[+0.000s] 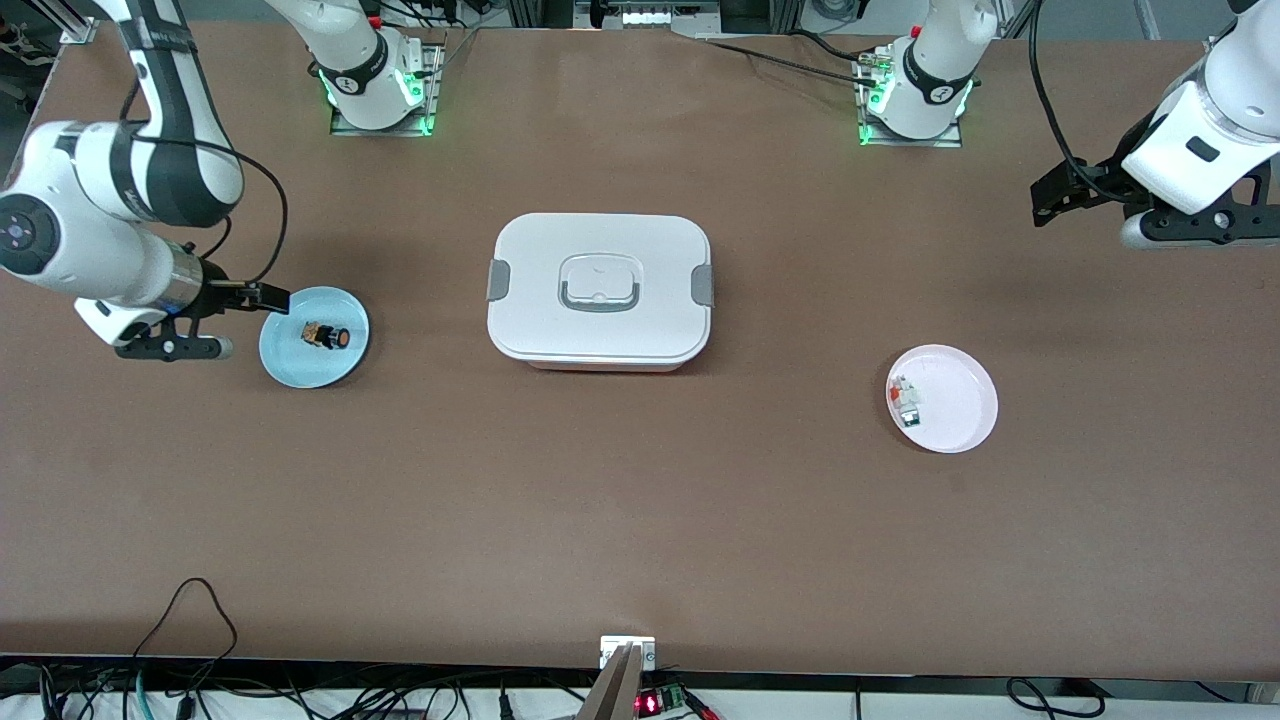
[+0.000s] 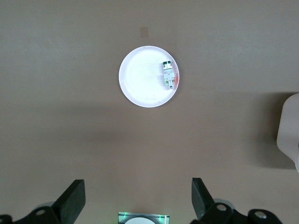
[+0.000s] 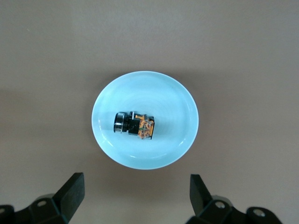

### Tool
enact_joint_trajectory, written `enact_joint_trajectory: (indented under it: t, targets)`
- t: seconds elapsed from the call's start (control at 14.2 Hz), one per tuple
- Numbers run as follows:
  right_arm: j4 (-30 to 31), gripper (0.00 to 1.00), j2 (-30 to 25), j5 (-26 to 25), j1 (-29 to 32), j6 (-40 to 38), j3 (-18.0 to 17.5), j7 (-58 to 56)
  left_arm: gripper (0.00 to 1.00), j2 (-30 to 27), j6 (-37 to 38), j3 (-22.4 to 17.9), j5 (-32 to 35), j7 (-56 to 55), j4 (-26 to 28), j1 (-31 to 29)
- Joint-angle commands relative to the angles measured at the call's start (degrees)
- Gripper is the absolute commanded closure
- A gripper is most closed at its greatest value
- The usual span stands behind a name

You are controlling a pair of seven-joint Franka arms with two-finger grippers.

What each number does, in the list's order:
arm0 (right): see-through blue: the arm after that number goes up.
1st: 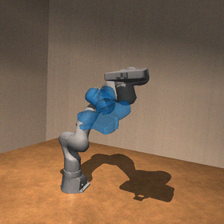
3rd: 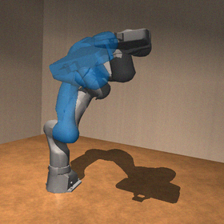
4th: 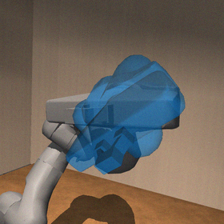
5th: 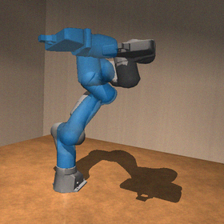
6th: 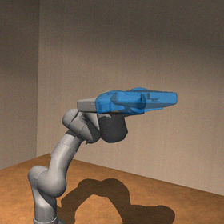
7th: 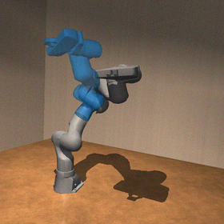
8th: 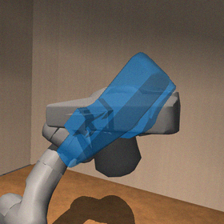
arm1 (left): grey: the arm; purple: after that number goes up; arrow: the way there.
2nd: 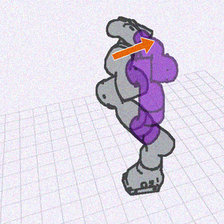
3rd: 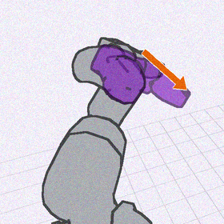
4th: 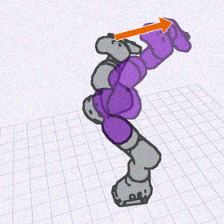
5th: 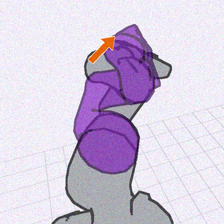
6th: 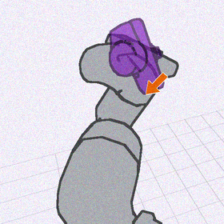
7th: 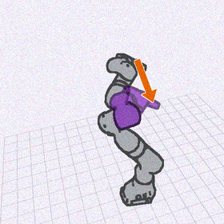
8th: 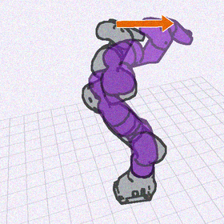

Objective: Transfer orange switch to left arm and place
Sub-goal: 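Lower the right gripper and grasp the orange-black switch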

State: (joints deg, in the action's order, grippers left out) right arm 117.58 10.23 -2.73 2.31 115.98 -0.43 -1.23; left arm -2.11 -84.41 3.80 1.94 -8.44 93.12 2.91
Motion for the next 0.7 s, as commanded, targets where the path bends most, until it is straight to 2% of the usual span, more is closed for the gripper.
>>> enact_joint_trajectory:
  t: [0.0,0.63]
  targets:
    - [2.56,0.00,2.60,-0.53,0.94,4.76,-0.45,-1.58,0.00,-0.01,-0.05,0.24,1.23,0.53,-0.31,-0.18]
    - [6.35,0.00,9.10,-0.17,1.03,14.79,-0.54,-2.29,0.00,-0.09,0.04,0.33,1.23,0.61,-0.22,-0.18]
